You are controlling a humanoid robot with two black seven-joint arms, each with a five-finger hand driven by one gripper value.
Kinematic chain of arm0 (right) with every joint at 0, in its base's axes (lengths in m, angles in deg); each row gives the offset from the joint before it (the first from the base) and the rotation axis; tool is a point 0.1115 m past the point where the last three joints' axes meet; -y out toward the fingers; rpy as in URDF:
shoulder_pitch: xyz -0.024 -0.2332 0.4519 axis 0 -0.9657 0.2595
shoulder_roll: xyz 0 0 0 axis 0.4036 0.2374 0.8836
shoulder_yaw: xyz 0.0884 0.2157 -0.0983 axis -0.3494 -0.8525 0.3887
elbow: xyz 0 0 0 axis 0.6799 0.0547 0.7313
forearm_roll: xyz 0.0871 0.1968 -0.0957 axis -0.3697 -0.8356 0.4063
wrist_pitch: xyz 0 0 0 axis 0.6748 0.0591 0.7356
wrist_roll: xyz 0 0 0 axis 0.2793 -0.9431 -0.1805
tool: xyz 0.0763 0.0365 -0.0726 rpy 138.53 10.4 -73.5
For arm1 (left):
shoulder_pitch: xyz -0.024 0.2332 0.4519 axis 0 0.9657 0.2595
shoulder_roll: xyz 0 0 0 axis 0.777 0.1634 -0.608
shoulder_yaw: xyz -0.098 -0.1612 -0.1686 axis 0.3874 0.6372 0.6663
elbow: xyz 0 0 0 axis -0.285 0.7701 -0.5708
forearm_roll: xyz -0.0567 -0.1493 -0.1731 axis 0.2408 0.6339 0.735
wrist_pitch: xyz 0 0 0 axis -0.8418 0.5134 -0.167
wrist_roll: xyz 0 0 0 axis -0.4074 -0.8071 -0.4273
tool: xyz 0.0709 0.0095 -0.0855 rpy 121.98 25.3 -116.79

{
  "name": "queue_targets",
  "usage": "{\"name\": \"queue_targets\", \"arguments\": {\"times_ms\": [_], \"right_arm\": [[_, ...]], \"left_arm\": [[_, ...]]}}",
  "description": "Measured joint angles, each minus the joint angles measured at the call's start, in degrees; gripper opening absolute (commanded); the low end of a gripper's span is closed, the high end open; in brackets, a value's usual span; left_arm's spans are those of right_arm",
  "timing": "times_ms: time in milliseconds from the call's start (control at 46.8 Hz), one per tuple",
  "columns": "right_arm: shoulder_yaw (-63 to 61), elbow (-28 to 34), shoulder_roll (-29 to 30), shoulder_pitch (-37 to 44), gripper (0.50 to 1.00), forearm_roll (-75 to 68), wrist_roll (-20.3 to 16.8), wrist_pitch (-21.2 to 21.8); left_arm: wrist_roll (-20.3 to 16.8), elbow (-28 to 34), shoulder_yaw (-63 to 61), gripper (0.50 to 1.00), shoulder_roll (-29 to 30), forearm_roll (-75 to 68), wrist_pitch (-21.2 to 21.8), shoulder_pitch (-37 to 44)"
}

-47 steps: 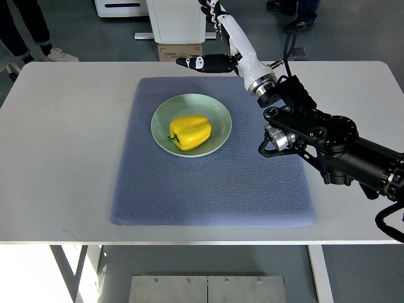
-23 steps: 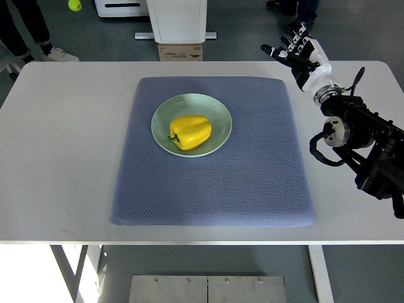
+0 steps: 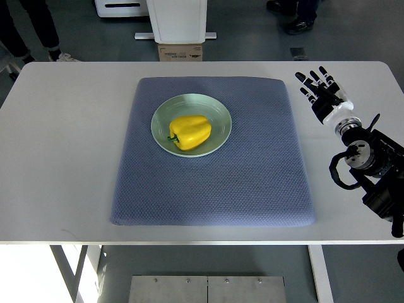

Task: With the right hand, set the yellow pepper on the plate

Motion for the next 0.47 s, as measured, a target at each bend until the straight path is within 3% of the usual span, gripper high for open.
{"name": "queue_targets", "arguments": {"times_ms": [470], "right_arm": [[0.02,-4.99,-0.20,-0.97,1.000,0.13,1.88,2.79]], "left_arm": [[0.00,-0.01,-0.02,1.000,0.00,0.00,-0.01,0.00]]}}
